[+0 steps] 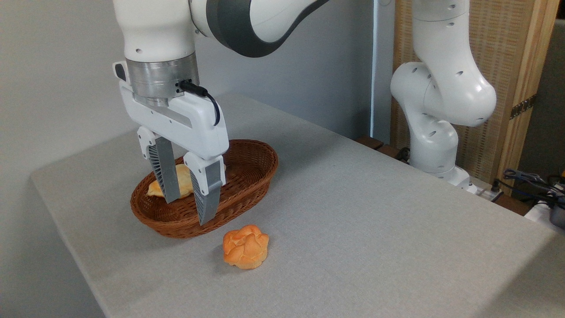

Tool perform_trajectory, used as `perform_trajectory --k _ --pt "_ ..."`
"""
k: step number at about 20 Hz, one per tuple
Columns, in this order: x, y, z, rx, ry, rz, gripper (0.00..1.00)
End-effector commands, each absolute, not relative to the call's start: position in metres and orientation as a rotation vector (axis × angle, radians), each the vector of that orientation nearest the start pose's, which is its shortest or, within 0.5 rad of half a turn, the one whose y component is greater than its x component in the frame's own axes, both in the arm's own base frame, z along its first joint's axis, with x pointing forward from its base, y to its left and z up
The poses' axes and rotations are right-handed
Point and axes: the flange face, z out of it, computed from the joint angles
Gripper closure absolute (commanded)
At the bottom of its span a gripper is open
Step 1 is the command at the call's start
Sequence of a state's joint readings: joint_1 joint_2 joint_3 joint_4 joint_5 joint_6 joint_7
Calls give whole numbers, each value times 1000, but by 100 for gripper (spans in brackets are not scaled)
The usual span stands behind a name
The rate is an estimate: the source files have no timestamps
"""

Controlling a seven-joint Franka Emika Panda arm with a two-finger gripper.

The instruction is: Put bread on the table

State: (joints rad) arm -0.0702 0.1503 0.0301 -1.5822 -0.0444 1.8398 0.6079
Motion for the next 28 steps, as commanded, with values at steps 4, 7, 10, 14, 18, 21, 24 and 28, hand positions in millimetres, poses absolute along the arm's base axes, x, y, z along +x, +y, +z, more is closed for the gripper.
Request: perform_trajectory --k 4,7,10,14,18,21,24,28 --pt "617 -27 563 -3013 952 -198 0" --pt "616 -27 563 -3018 946 -186 0" --pt "615 -26 561 -3024 949 -159 0" --pt "614 -18 563 -3028 937 -162 0" --pt "612 -19 566 -3047 931 -171 0" --pt "611 -20 569 -3035 938 -168 0" --pt "602 -19 587 -3027 943 -202 0" --pt "604 -19 580 -3029 950 -184 0"
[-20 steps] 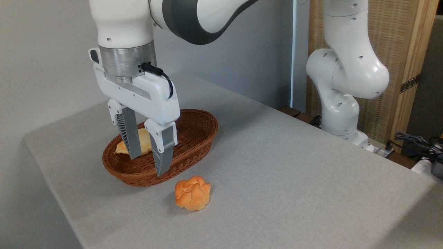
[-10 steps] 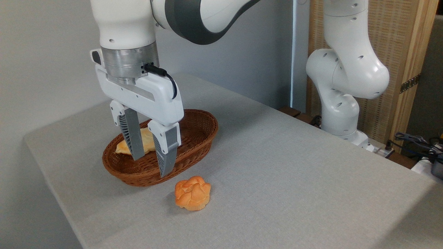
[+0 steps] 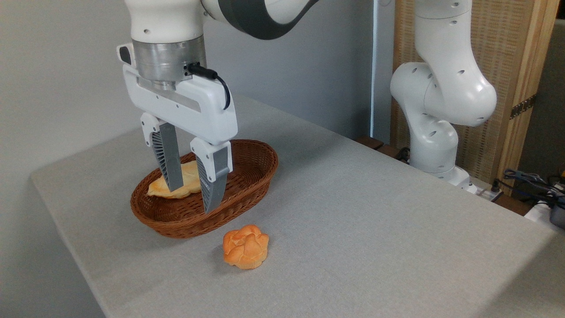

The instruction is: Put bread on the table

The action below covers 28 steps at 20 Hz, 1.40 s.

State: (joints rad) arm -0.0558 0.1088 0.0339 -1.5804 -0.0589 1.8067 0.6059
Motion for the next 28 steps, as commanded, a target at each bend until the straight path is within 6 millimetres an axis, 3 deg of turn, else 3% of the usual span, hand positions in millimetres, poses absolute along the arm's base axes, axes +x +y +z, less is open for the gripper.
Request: perform_trajectory --k 1,12,17,28 --pt "604 -20 580 -3030 952 -187 0" --pt "604 -20 580 -3033 960 -188 0" --pt "599 -34 571 -3045 1002 -123 0" --pt "583 -133 531 -2981 1299 -52 0"
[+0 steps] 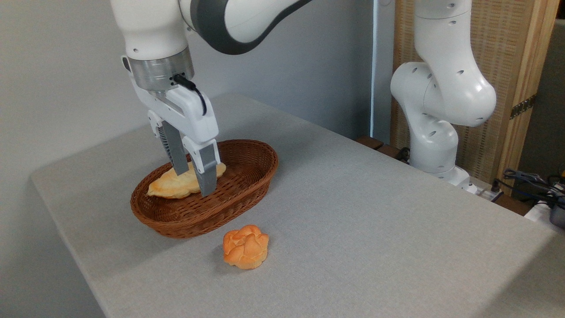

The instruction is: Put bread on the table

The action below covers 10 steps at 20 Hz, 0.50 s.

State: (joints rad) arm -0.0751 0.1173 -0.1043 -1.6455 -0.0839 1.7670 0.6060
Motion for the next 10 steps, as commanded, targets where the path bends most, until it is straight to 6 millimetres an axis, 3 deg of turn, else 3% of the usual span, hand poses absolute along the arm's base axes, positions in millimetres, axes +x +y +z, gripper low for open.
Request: perform_trajectory --k 1,5,10 --pt "581 -142 529 -2967 1327 -58 0" --pt "576 -165 527 -2940 1391 -77 0" --pt "575 -191 504 -2903 1444 -164 0"
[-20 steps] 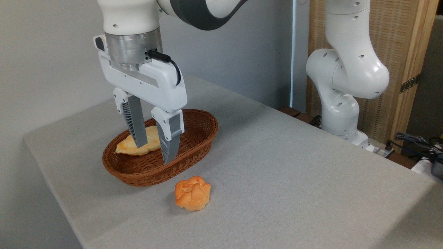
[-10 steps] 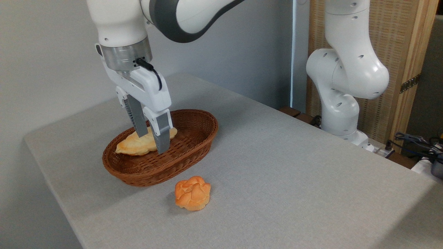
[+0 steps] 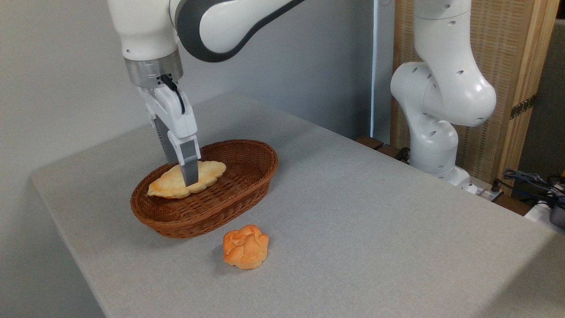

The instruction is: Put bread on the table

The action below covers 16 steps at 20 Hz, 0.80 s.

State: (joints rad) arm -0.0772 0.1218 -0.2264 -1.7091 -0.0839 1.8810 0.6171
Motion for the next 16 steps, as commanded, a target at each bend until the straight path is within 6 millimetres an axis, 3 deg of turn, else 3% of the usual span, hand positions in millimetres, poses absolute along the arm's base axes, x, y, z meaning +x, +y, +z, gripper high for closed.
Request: perform_trajectory --k 1,7,10,13,16 --pt "575 -193 503 -2894 1462 -167 0" --pt "568 -219 493 -2784 1688 -151 0" --pt "565 -238 477 -2753 1775 -113 0" --pt "564 -248 462 -2722 1851 -80 0" --pt "563 -251 460 -2719 1865 -78 0"
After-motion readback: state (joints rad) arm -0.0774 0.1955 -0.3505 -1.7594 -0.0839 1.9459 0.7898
